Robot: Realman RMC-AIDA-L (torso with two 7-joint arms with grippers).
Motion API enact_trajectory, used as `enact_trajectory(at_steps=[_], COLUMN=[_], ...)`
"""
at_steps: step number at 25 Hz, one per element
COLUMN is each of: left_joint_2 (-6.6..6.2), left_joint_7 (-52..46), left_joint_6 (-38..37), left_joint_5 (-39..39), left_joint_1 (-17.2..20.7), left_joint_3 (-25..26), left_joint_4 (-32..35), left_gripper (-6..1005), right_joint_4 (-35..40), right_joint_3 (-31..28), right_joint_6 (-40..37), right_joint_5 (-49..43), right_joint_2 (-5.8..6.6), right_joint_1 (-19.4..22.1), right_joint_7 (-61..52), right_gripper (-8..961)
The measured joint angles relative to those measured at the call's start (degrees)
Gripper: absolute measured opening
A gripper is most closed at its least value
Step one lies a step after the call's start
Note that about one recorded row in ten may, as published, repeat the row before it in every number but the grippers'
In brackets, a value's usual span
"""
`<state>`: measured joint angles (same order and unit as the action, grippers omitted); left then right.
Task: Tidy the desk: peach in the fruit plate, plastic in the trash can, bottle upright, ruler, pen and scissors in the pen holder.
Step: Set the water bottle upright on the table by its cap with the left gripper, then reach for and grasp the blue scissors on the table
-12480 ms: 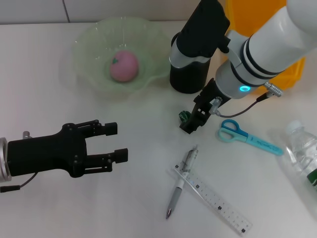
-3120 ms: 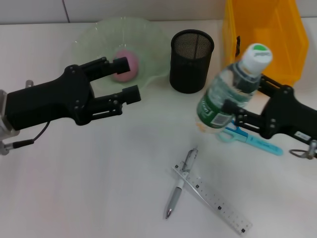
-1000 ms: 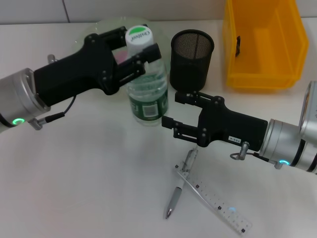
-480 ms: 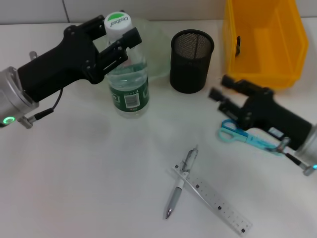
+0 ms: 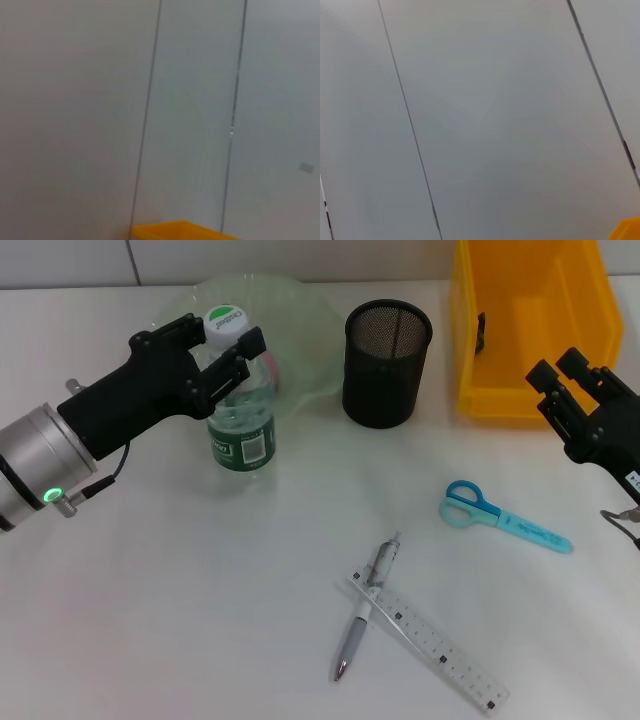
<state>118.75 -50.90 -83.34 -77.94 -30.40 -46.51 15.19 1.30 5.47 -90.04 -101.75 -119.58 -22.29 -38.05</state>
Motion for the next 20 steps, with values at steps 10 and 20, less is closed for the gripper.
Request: enact_trajectory(at_steps=[10,20], left_joint_2=[0.16,0.15], left_joint_7=[1.08,1.24], left_joint_6=[1.49,-2.89], left_joint_5=[1.25,3.53], left_joint_1=[0.3,1.46], left_joint_3=[0.02,0.02], left_joint_4=[-0.85,-1.67], left_gripper=[448,620], right_joint_4=[-1.05,-1.24], right_joint_3=[-0.12,-0.19], right_joint_6=[1.58,1.68], right_joint_5=[0.0,-0.02], right_joint_2=[-0.1,-0.12], right_joint_1=[-0.52,-0.88], right_joint_7=[1.15,1.2], right_gripper=[465,464])
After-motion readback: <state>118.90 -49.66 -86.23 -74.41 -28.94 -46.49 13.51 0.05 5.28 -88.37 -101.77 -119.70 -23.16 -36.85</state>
